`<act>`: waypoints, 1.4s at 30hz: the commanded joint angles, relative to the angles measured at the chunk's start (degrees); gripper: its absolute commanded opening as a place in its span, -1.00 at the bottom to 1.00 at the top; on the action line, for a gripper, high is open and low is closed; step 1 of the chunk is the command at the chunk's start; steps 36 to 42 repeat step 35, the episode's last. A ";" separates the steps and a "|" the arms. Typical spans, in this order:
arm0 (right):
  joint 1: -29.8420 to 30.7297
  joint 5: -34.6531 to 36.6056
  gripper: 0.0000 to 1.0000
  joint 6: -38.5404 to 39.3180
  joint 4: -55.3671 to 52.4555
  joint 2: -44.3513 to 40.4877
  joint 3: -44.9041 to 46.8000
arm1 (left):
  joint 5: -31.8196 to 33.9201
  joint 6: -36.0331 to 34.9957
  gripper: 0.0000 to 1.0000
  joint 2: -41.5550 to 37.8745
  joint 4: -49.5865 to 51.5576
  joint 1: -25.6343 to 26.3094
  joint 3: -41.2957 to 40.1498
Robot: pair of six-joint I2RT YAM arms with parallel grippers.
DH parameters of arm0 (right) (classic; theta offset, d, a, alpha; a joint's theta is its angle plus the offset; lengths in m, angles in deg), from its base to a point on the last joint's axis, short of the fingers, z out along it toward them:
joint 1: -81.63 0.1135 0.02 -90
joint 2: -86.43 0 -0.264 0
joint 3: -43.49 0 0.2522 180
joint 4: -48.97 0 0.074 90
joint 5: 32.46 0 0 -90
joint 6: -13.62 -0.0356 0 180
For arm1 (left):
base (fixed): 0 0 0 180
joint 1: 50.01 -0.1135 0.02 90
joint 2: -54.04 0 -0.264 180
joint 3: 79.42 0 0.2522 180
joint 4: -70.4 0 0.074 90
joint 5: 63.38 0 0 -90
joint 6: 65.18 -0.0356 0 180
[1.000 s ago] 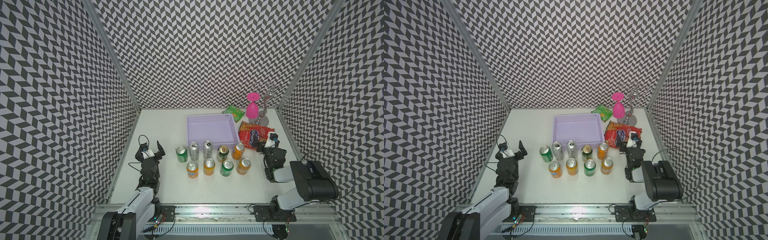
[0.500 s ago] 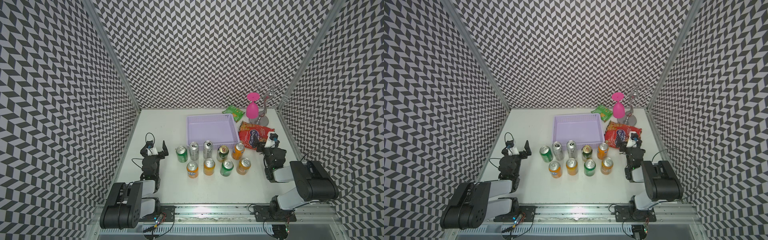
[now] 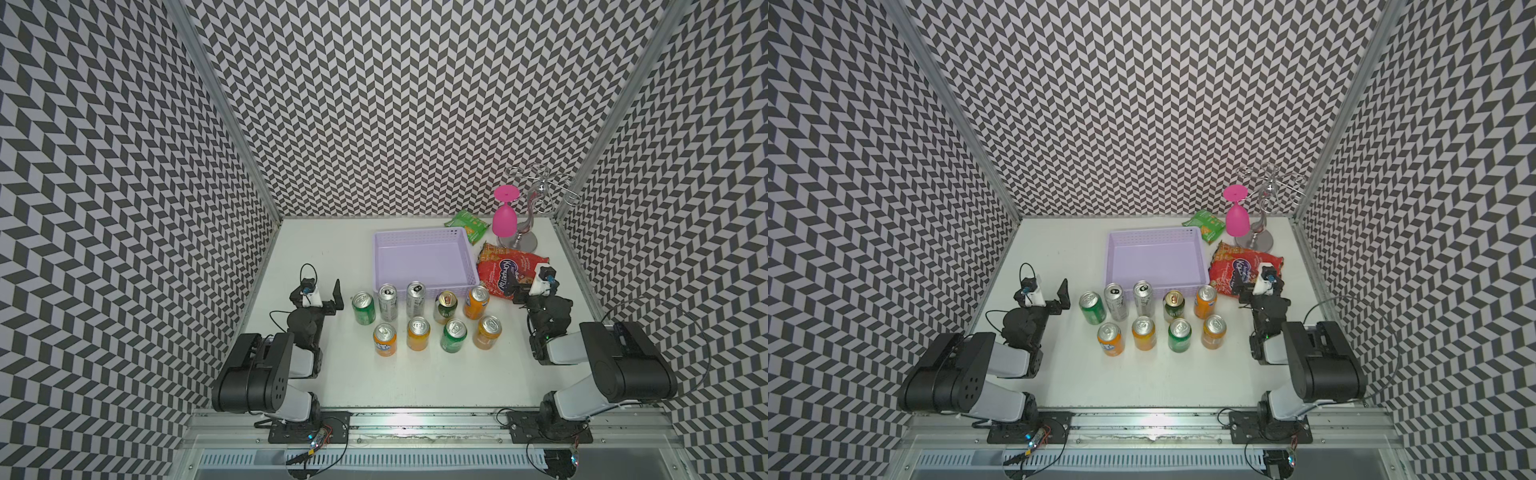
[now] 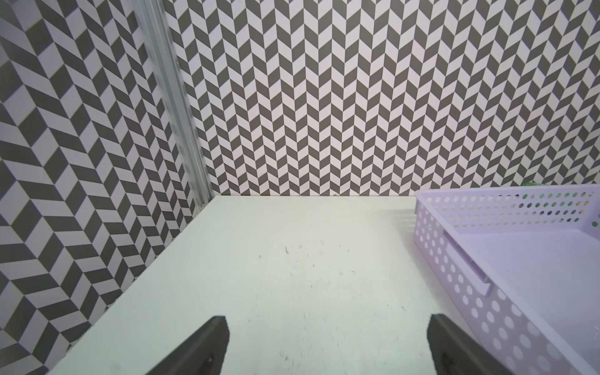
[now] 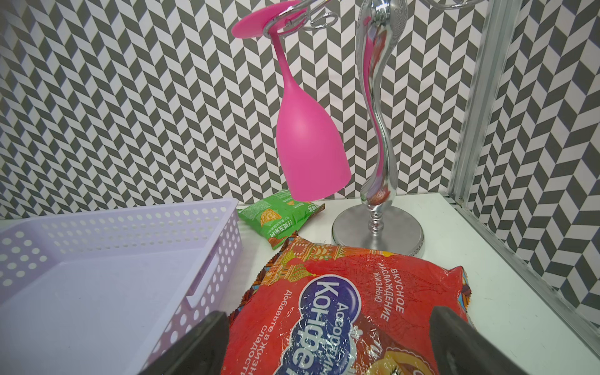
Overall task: Take out the drinks from the basket
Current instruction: Reset both arms
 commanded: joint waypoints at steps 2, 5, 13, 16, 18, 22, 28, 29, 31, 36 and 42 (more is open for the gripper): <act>-0.25 -0.28 0.99 0.42 3.37 0.37 0.38 | -0.31 0.42 0.98 1.26 1.92 -0.34 4.17; -0.25 -0.26 0.99 0.48 3.30 0.37 0.38 | 2.00 0.59 0.98 2.12 8.06 0.27 7.85; -0.26 -0.29 0.99 0.59 3.25 0.29 0.38 | 2.32 0.21 0.98 2.09 8.26 0.59 7.89; -0.24 -0.26 0.99 0.51 3.37 0.20 0.38 | 2.75 0.14 0.98 2.07 8.32 0.73 7.87; -0.21 -0.26 0.99 0.51 3.37 0.20 0.38 | 2.75 0.14 0.98 2.04 8.40 0.74 7.88; -0.22 -0.26 0.99 0.54 3.37 0.26 0.38 | 2.75 0.14 0.98 2.14 8.39 0.82 7.90; -0.21 -0.26 0.99 0.54 3.37 0.24 0.38 | 2.81 0.11 0.98 2.10 8.53 0.87 8.07; -0.21 -0.26 0.99 0.51 3.37 0.22 0.38 | 2.77 0.10 0.98 2.17 8.56 0.87 8.01; -0.19 -0.34 0.99 0.52 3.37 0.21 0.38 | 2.84 0.15 0.98 2.23 8.62 0.84 8.16; -0.17 -0.26 0.99 0.57 3.37 0.27 0.38 | 2.79 0.10 0.98 2.01 8.46 0.87 7.96; -0.17 -0.26 0.99 0.57 3.37 0.27 0.38 | 2.79 0.10 0.98 2.01 8.46 0.87 7.96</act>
